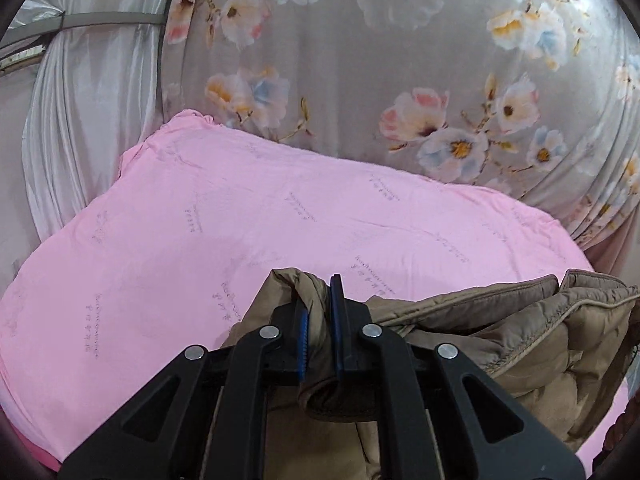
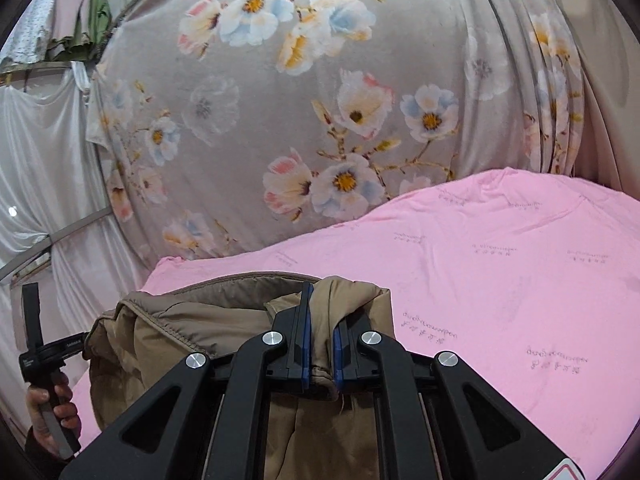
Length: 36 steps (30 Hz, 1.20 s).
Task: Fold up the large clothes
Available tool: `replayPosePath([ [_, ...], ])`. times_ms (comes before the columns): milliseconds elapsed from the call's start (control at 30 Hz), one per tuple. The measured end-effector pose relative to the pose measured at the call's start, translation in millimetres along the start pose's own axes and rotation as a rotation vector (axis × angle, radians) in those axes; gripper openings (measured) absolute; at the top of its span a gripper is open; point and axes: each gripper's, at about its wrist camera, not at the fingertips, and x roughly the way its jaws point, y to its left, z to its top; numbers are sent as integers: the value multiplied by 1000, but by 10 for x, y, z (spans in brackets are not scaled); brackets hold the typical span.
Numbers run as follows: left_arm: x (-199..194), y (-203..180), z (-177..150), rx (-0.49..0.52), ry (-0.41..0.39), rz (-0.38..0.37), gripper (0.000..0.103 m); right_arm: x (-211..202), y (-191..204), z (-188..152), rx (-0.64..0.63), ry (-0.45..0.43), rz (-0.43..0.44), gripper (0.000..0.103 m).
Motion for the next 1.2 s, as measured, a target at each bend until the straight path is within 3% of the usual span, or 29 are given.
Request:
replayPosePath([
  [233, 1061, -65, -207, -8, 157, 67, 9, 899, -283, -349, 95, 140, -114, 7],
  [433, 1463, -66, -337, -13, 225, 95, 12, 1294, -434, -598, 114, 212, -177, 7],
  [767, 1633, -88, -492, -12, 212, 92, 14, 1587, -446, -807, 78, 276, -225, 8],
  [933, 1632, -41, -491, -38, 209, 58, 14, 1574, -526, -828, 120, 277, -187, 9],
  [1033, 1534, 31, -446, -50, 221, 30, 19, 1470, -640, -745, 198, 280, -115, 13],
  [1067, 1449, 74, -415, -52, 212, 20, 27, 1390, -703, -696, 246, 273, -67, 16],
  [1100, 1345, 124, -380, -54, 189, 25, 44, 1298, -773, -644, 303, 260, -6, 21],
  [1133, 1201, 185, -327, -55, 148, 50, 68, 1201, -842, -588, 356, 242, 43, 23],
  [1200, 963, 298, -235, -62, 74, 69, 81, 1032, -934, -473, 425, 204, 125, 41],
])
